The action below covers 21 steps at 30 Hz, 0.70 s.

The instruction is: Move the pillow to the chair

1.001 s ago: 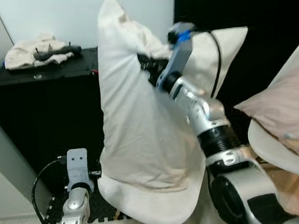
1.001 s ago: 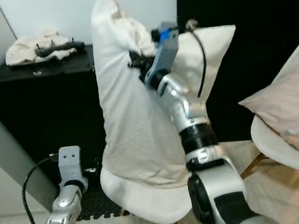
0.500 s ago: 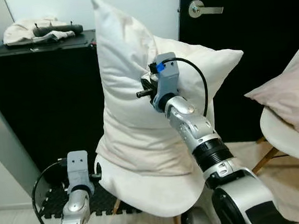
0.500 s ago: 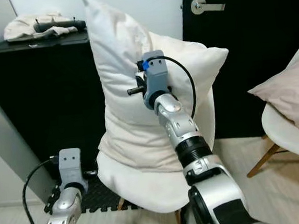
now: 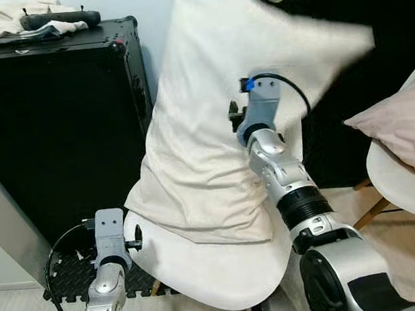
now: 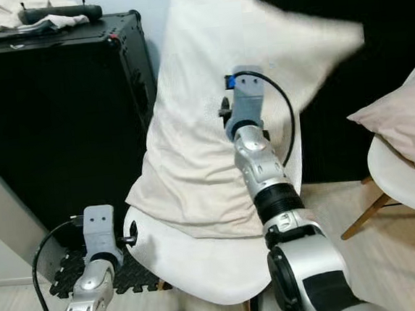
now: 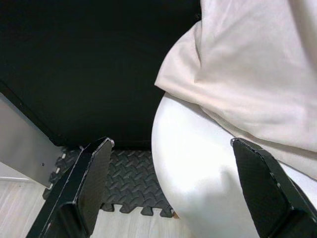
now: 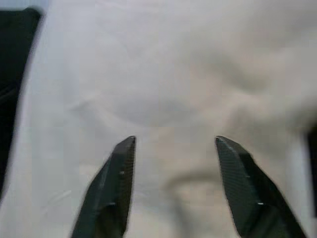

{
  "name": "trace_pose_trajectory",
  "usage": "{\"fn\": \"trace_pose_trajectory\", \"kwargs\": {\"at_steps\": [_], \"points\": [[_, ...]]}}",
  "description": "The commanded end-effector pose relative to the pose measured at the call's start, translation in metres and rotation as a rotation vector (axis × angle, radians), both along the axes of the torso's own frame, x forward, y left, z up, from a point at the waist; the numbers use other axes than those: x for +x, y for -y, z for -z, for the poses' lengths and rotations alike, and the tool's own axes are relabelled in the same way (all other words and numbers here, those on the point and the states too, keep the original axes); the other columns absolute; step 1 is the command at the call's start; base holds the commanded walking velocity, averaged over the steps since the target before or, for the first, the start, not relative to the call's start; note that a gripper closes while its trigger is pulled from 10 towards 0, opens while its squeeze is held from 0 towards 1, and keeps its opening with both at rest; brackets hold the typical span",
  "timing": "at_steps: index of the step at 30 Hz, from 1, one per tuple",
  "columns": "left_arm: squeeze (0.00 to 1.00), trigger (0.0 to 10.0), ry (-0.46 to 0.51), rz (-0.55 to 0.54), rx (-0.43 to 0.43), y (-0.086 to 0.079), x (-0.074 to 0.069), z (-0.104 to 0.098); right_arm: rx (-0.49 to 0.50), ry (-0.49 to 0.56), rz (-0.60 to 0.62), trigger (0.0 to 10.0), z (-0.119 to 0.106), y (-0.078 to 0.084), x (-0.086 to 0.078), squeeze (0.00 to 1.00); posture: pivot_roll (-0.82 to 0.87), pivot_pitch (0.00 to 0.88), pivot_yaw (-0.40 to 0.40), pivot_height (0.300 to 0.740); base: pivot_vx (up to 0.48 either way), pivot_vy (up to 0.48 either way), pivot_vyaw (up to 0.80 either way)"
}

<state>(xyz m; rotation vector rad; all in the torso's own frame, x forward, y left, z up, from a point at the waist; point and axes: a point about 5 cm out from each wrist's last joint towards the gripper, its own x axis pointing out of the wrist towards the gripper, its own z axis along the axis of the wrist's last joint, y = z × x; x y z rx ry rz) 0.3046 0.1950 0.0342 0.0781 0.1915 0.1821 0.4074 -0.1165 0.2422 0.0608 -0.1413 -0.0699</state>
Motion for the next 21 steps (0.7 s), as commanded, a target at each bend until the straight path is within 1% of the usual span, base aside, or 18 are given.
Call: {"fn": "trace_pose_trajectory", "kwargs": {"at_steps": [1,4,5,9,10,11,15,16,17,18,19,20,21], "points": [[0.00,10.0,-0.011,0.010,0.001,0.002,0.001,0.000,-0.008,0.034,0.053,10.0,-0.009,0.011,0.002,1.00,-0.18,0.002,0.008,0.540,0.000,0.000,0.00],[0.00,10.0,-0.012,0.012,0.000,0.002,0.001,0.000,-0.010,0.037,0.061,10.0,-0.010,0.014,0.002,1.00,-0.18,0.002,0.008,0.540,0.000,0.000,0.00],[0.00,10.0,-0.015,0.018,-0.002,0.004,0.002,0.000,-0.012,0.030,0.063,10.0,-0.007,0.018,0.002,1.00,-0.19,0.001,0.011,0.540,0.000,0.000,0.00],[0.00,10.0,-0.021,0.026,-0.007,0.006,0.003,0.001,-0.001,0.017,0.044,10.0,0.002,0.019,0.002,1.00,-0.19,0.001,0.012,0.540,0.000,0.000,0.00],[0.00,10.0,-0.027,0.027,-0.010,0.006,0.003,0.001,0.013,0.005,0.010,10.0,0.007,0.019,0.001,0.66,-0.19,0.000,0.016,0.540,0.000,0.000,0.00],[0.00,10.0,-0.035,0.027,-0.016,0.006,0.003,0.003,0.046,-0.015,-0.048,10.0,0.016,0.017,-0.001,0.00,-0.19,0.000,0.016,0.540,0.000,0.000,0.00],[0.00,10.0,-0.041,0.025,-0.020,0.006,0.002,0.004,0.081,-0.023,-0.097,10.0,0.024,0.017,-0.003,0.00,-0.19,0.000,0.018,0.540,0.000,0.000,0.00],[0.00,10.0,-0.046,0.022,-0.020,0.005,0.001,0.005,0.107,-0.025,-0.128,10.0,0.027,0.016,-0.004,0.00,-0.19,0.000,0.018,0.540,0.000,0.000,0.00],[0.00,10.0,-0.050,0.019,-0.021,0.005,0.001,0.005,0.195,-0.012,-0.205,10.0,0.031,0.013,-0.008,0.00,-0.19,0.000,0.019,0.540,0.000,0.000,0.00],[0.00,10.0,-0.050,0.019,-0.021,0.005,0.001,0.005,0.195,-0.012,-0.205,10.0,0.031,0.013,-0.008,0.00,-0.19,0.000,0.019,0.540,0.000,0.000,0.00],[0.00,10.0,-0.054,0.015,-0.023,0.004,0.000,0.006,0.258,-0.013,-0.253,10.0,0.035,0.013,-0.010,0.00,-0.20,0.001,0.021,0.545,0.000,0.000,0.00],[0.00,10.0,-0.059,0.011,-0.029,0.004,0.000,0.007,0.300,-0.013,-0.286,10.0,0.040,0.014,-0.012,0.00,-0.20,0.001,0.021,0.550,0.000,0.000,0.00],[0.00,10.0,-0.059,0.011,-0.029,0.004,0.000,0.007,0.300,-0.013,-0.286,10.0,0.040,0.014,-0.012,0.00,-0.20,0.001,0.021,0.550,0.000,0.000,0.00]]}}
